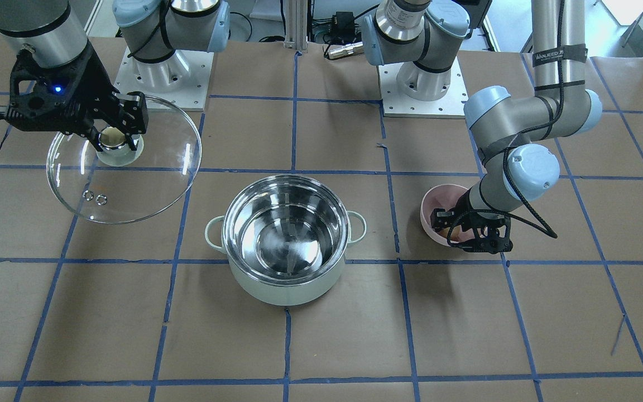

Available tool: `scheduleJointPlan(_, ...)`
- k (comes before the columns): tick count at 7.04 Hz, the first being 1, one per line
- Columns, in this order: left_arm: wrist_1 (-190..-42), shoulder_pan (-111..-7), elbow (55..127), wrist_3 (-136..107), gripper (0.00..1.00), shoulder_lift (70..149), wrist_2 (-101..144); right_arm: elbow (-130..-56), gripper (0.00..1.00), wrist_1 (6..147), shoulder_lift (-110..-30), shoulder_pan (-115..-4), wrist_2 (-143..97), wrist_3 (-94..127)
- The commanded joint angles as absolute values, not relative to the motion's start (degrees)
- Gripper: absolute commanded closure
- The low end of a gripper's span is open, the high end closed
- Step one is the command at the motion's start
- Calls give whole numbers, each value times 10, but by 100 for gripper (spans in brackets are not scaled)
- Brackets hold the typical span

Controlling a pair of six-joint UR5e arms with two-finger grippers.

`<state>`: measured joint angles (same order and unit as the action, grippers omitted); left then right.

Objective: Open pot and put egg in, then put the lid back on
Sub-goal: 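Close the left gripper on the egg and lift it from the bowl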

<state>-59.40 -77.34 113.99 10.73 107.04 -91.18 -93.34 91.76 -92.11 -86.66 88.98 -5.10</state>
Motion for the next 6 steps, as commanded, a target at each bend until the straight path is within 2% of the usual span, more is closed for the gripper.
scheduleJointPlan(1, -593, -773, 1139, 107, 33, 1079, -911, -933, 67, 918, -921, -867, 889, -51)
scheduleJointPlan(2, -593, -773, 1139, 107, 36, 1080, -911, -933, 67, 918, -921, -867, 889, -51)
scheduleJointPlan(3, -593, -773, 1139, 107, 44, 1082, -911, -933, 67, 918, -921, -867, 889, -51)
scheduleJointPlan(4, -593, -773, 1139, 107, 48, 1082, -911, -934, 67, 918, -921, -867, 889, -51)
scheduleJointPlan(5, -594, -773, 1141, 109, 65, 1081, -911, -934, 67, 918, -921, -867, 889, -51)
scheduleJointPlan(6, -595, -773, 1143, 108, 66, 1079, -911, -934, 67, 918, -921, -867, 889, -51)
